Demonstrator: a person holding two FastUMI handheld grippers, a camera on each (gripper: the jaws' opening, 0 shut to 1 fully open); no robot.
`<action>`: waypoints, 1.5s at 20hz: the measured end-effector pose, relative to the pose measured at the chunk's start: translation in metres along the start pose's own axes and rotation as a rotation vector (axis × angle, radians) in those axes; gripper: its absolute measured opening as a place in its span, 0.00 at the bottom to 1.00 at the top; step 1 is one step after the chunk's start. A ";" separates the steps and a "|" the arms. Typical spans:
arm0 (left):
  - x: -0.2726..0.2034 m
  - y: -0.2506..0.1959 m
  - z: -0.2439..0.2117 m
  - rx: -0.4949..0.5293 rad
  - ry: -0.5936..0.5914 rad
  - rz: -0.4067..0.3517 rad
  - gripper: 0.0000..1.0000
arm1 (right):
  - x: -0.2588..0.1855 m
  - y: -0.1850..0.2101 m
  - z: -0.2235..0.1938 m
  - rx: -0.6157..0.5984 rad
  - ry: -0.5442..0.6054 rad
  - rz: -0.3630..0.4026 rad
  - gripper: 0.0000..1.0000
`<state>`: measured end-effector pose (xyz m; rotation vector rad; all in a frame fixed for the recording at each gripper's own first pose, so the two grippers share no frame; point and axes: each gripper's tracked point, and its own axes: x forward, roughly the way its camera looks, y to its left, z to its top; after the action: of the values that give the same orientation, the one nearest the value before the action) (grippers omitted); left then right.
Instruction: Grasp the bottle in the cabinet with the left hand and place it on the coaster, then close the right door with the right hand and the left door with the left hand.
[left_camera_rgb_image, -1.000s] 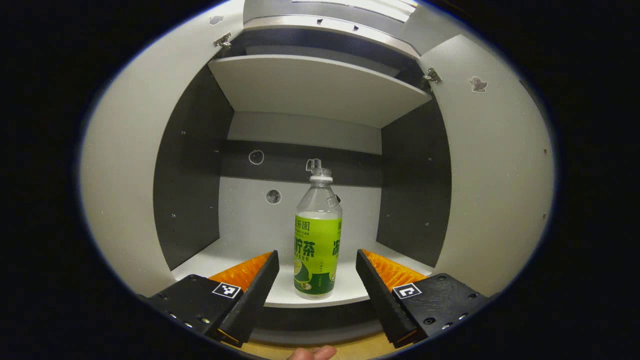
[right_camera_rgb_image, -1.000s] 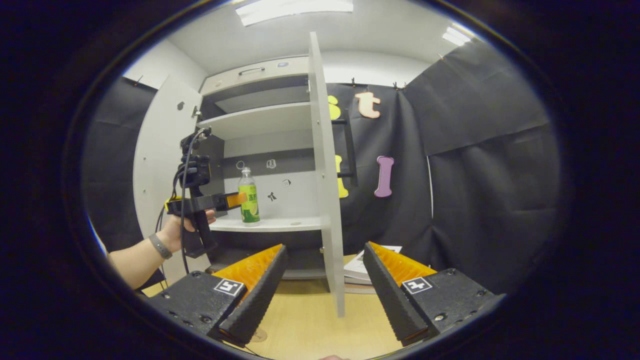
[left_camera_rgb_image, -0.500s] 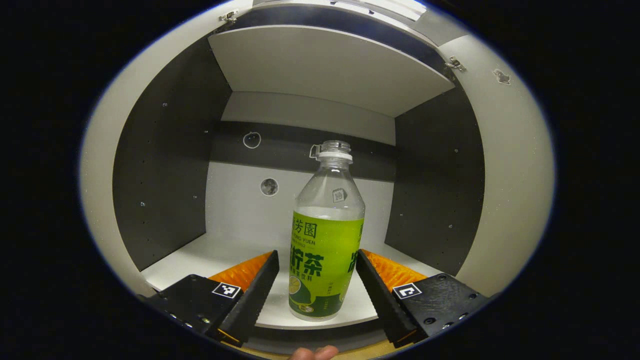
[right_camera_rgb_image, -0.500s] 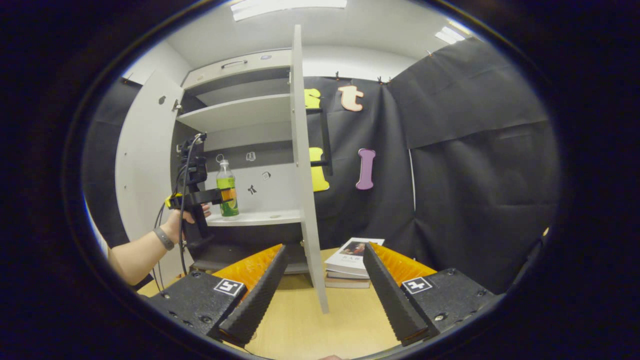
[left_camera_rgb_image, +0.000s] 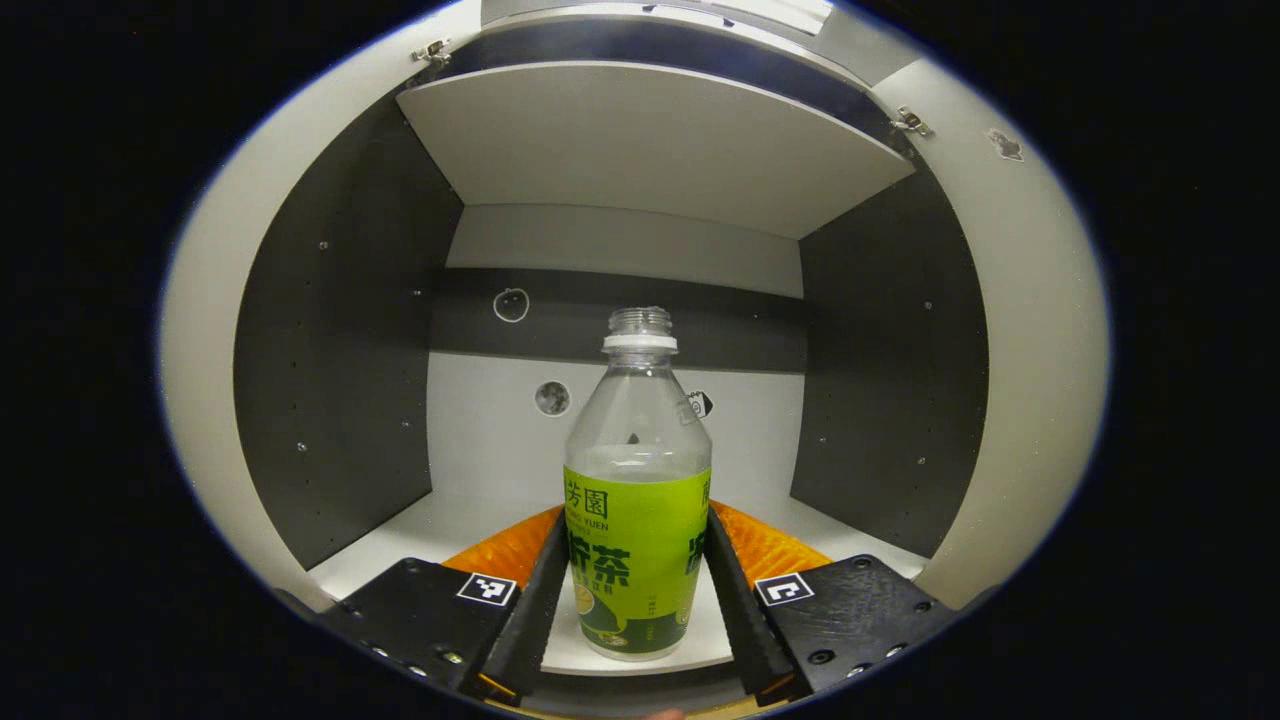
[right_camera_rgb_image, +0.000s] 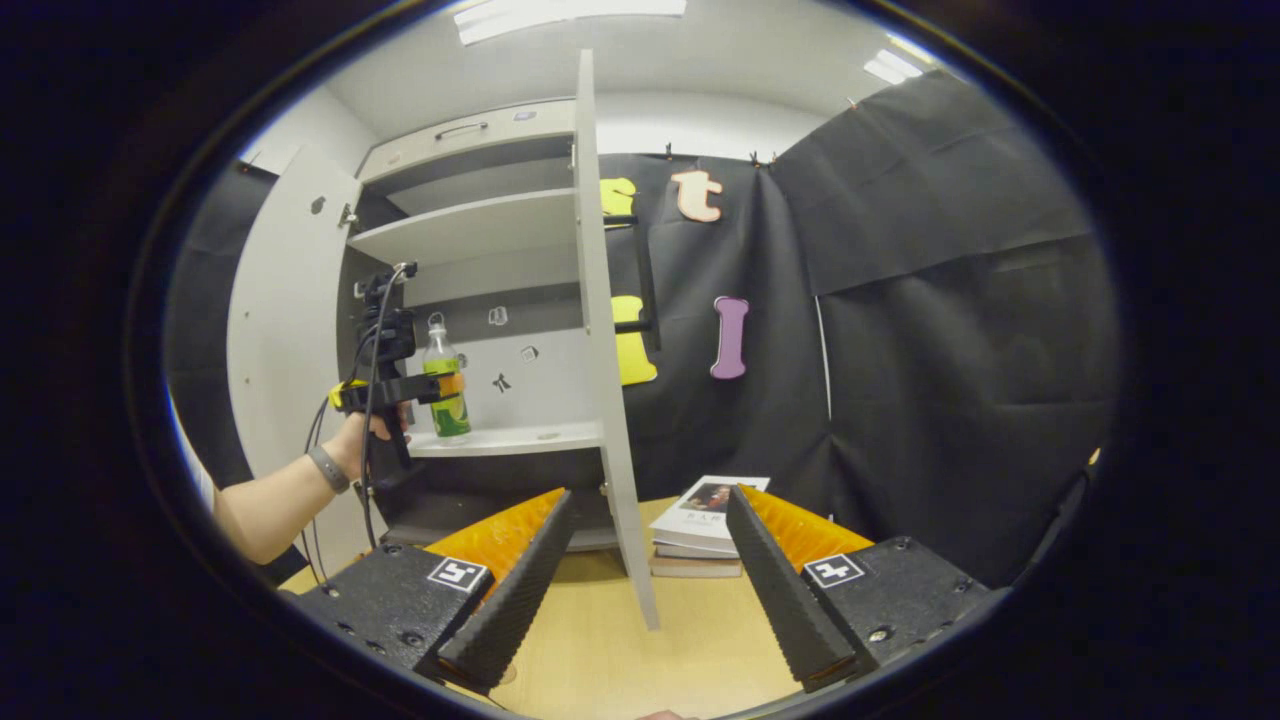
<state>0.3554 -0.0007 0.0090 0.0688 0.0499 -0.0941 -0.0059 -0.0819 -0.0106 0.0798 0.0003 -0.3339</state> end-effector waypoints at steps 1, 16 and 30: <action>-0.003 -0.001 0.003 -0.007 -0.008 -0.008 0.71 | -0.001 0.000 -0.001 0.000 0.000 0.002 1.00; -0.025 -0.005 0.018 -0.033 0.011 -0.039 0.71 | -0.023 0.011 0.005 -0.018 -0.009 0.095 1.00; -0.062 -0.025 0.025 -0.057 0.002 -0.091 0.74 | -0.034 -0.012 0.012 -0.026 -0.030 0.016 1.00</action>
<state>0.2927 -0.0218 0.0351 0.0099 0.0576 -0.1838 -0.0419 -0.0828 0.0009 0.0491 -0.0253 -0.3194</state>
